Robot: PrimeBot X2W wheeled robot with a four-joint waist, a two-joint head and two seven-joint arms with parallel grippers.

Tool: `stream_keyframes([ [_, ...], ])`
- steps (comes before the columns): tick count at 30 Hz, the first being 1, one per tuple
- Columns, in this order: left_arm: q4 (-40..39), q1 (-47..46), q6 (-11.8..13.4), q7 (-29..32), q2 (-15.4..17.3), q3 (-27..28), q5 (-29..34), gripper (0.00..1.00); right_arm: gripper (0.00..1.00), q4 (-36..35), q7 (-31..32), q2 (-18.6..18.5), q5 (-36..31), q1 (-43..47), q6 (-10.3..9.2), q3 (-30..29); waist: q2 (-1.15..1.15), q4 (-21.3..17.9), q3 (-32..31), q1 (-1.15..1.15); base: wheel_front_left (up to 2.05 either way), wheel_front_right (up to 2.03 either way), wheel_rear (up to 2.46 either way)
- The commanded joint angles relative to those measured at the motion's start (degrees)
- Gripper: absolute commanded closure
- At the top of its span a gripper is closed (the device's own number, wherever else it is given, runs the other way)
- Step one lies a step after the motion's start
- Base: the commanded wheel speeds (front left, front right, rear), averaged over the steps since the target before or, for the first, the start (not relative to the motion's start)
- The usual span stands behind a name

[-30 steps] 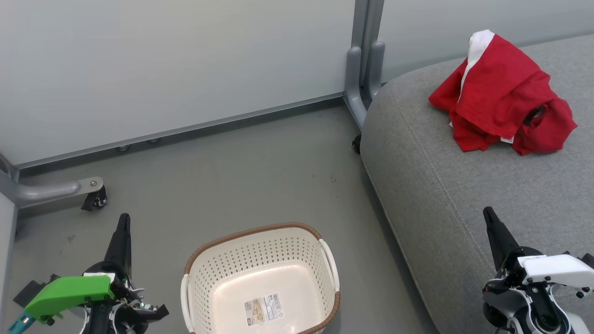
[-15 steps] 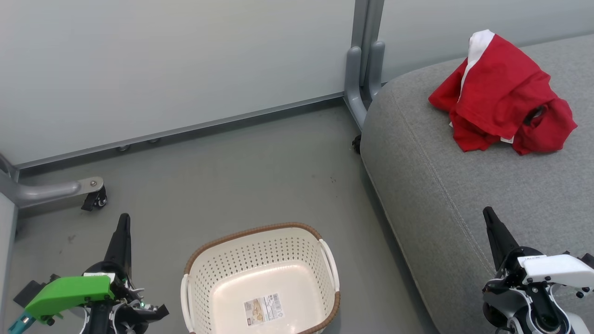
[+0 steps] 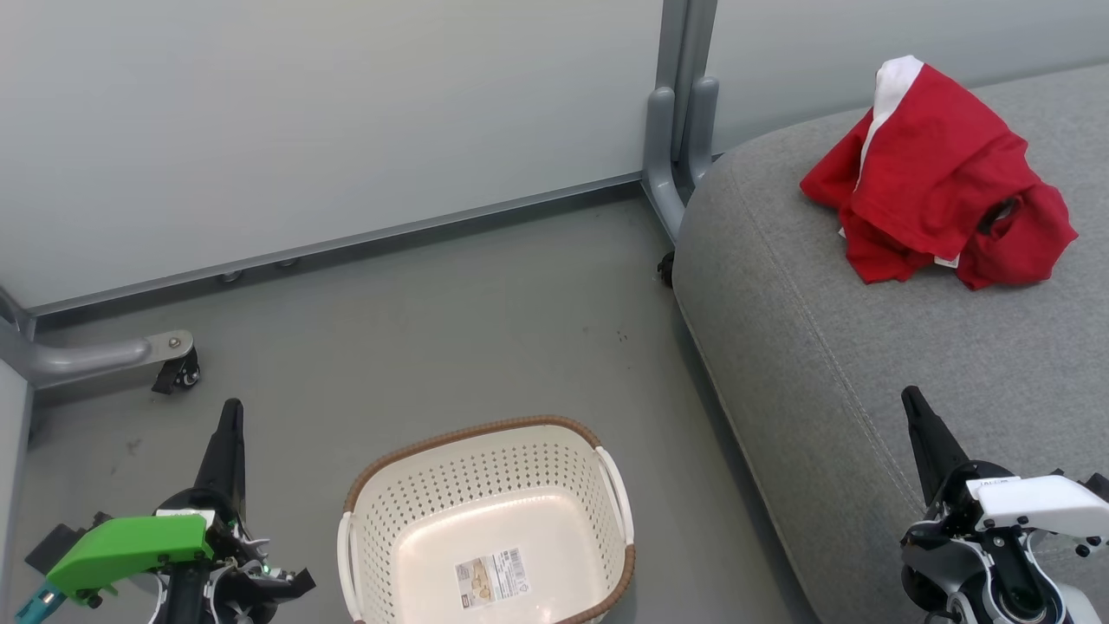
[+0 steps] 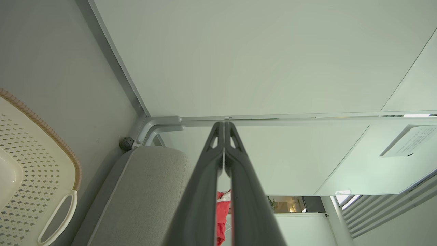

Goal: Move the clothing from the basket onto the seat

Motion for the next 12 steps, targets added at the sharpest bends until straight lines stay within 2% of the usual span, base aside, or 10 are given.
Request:
stream_keyframes([
  [1, -0.13, -0.58, -0.23, 0.2, 0.31, 0.14, -0.15, 1.0, 1.0, 0.12, 0.12, -0.14, 0.01, -0.5, 0.0, -0.19, 0.0, 0.0, 0.0, 0.0, 0.0, 0.0, 0.0],
  [12, -0.13, -0.58, -0.23, 0.2, 0.31, 0.13, -0.15, 1.0, 1.0, 0.13, 0.15, -0.12, -0.02, -0.5, 0.0, -0.22, 0.0, 0.0, 0.0, 0.0, 0.0, 0.0, 0.0],
])
